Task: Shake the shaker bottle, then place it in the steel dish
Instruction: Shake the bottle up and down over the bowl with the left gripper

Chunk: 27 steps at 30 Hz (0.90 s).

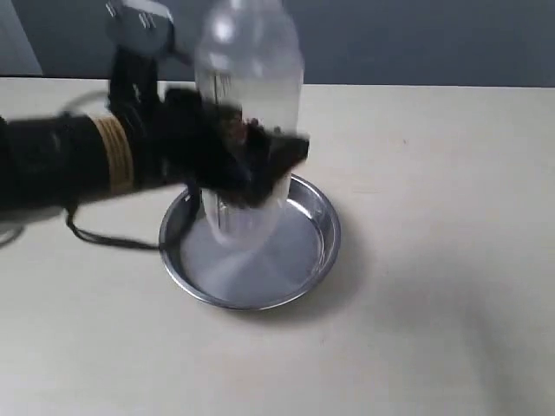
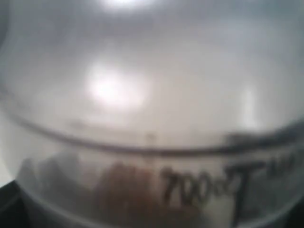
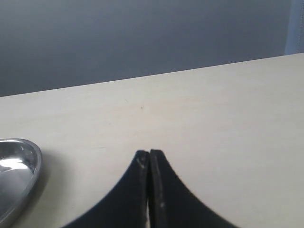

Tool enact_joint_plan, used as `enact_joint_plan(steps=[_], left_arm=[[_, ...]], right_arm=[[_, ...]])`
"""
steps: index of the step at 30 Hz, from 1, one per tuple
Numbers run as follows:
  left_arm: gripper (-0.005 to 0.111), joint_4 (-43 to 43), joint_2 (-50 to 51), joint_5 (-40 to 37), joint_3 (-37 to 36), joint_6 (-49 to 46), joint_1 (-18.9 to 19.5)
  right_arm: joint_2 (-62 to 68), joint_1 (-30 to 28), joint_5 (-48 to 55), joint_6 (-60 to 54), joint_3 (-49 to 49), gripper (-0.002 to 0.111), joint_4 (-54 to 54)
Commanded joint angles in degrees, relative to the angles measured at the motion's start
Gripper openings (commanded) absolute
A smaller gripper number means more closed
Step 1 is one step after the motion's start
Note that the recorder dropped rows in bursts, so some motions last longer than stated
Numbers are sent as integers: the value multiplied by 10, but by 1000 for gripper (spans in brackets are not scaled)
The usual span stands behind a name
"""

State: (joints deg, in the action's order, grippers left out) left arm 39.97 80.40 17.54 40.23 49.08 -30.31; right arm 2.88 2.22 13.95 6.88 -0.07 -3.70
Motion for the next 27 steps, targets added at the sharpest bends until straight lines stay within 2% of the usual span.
enact_joint_plan(steps=[1,3,5,6,8,9,10,11,12,14,15,16,18,19,20,21,22,23,24,25,26,27], left_arm=[[0,23,-34,0,51,-5,5],[0,8,-60,-37,81,-13,5],[0,0,-38,-51,43,-14,5],[0,-19,11,-46,9,-14,8],[0,-15,-40,-9,57,-20,8],[0,-2,-85,-13,94,-49,8],[0,-6,-88,-54,91,-54,5],[0,-14,-67,-79,59,-46,5],[0,-43,-6,-75,-14,-45,7],[0,-50,-5,-12,-16,-38,11],[0,-47,-44,29,8,-48,11],[0,-46,-72,32,35,-69,11],[0,-59,-84,-27,44,-74,9],[0,-64,-45,-61,1,-71,6],[0,-86,3,-48,-32,-69,8],[0,-89,2,-29,-28,-58,8],[0,-81,-41,31,5,-61,8],[0,-72,-68,44,30,-78,8],[0,-65,-87,4,50,-98,4],[0,-65,-73,-33,35,-91,0],[0,-79,-20,-53,-17,-92,0],[0,-90,5,-35,-34,-91,1]], right_arm=[[1,1,-8,-2,1,-1,1],[1,1,-8,-2,1,-1,1],[1,1,-7,-2,1,-1,1],[1,1,-5,-2,1,-1,3],[1,1,-4,-2,1,-1,5],[1,1,-4,-2,1,-1,5],[1,1,-4,-2,1,-1,5],[1,1,-4,-2,1,-1,5],[1,1,-4,-2,1,-1,5],[1,1,-4,-2,1,-1,5],[1,1,-4,-2,1,-1,5],[1,1,-5,-2,1,-1,5],[1,1,-5,-2,1,-1,5],[1,1,-7,-2,1,-1,1],[1,1,-7,-2,1,-1,1],[1,1,-7,-2,1,-1,1],[1,1,-7,-2,1,-1,1],[1,1,-7,-2,1,-1,1],[1,1,-7,-2,1,-1,1],[1,1,-7,-2,1,-1,1],[1,1,-7,-2,1,-1,1],[1,1,-7,-2,1,-1,1]])
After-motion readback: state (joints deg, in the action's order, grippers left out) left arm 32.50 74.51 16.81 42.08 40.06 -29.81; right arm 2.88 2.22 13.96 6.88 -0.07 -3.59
